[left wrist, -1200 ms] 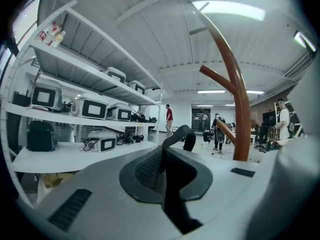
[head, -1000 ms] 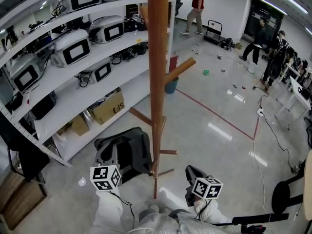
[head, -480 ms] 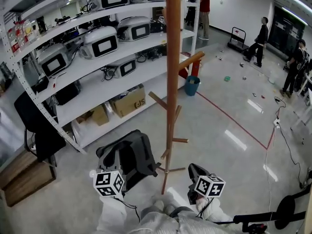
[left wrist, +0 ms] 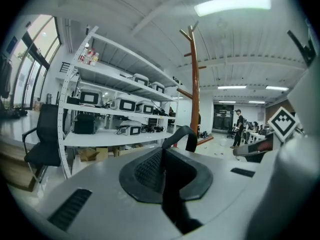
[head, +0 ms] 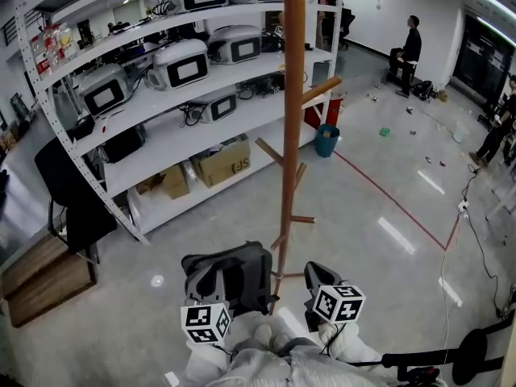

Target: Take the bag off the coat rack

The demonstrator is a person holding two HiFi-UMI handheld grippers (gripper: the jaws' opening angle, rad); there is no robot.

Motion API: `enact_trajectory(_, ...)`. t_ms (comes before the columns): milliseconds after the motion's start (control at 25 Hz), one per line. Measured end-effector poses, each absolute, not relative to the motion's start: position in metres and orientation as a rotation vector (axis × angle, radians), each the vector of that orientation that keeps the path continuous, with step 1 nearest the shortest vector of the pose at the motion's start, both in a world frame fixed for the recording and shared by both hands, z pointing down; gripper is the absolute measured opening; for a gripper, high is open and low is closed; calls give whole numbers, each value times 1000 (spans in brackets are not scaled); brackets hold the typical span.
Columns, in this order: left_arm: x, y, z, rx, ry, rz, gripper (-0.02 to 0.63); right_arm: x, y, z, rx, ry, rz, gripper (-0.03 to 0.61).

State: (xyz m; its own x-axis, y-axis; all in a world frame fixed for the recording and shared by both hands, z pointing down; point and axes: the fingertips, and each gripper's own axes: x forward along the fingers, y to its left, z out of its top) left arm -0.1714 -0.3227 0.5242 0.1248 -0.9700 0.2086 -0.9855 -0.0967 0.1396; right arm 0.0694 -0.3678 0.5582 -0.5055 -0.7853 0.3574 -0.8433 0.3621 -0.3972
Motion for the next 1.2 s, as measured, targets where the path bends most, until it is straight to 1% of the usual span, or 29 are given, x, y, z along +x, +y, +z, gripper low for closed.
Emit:
enact_trajectory(280, -113, -304, 551, 2159, -1801, 94, 14, 56, -360, 551, 1469, -2533, 718, 12)
enact_trajectory(720, -59, -312, 528, 2272, -1666, 41, 14, 81, -348, 549, 1569, -2494, 688, 12)
enact_trajectory(960, -42, -310, 514, 2328, -1631, 55, 14, 77, -329, 544, 1621, -2444, 627, 12)
enact_trajectory(1200, -41, -292, 509, 2358, -1593, 68, 14, 70, -300, 539, 1700, -2393, 571, 12)
